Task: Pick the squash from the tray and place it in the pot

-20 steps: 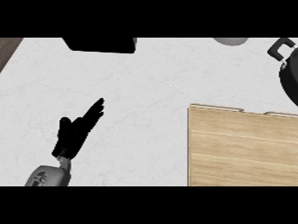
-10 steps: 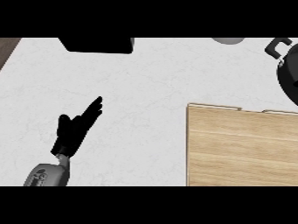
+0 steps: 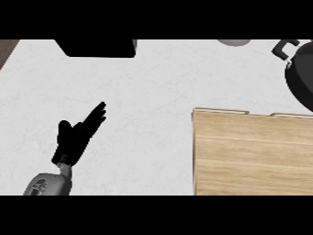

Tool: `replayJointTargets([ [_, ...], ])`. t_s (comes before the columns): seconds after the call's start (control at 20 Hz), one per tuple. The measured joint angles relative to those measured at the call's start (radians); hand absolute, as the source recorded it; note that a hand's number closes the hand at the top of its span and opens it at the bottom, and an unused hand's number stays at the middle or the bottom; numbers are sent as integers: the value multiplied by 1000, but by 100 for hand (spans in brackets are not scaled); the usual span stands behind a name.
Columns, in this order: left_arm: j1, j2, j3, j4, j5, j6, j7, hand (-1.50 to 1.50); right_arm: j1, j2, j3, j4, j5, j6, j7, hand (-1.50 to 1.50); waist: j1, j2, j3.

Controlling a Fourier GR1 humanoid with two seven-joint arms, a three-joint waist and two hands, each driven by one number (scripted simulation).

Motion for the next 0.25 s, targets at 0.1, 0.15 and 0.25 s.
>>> replayJointTargets([
  [0.1,-5,-2,0,1,-4,3,2,0,14,-23,-48,1,-40,-19,-46,-150,-2,0,0],
  [0.15,9,3,-3,-17,-4,-1,7,0,23,-35,-72,1,-62,-23,-65,-150,-1,-1,0],
  [0.25,14,9,1,-26,1,-8,10,0,52,-63,-122,8,-108,-6,-115,-150,-4,-2,0],
])
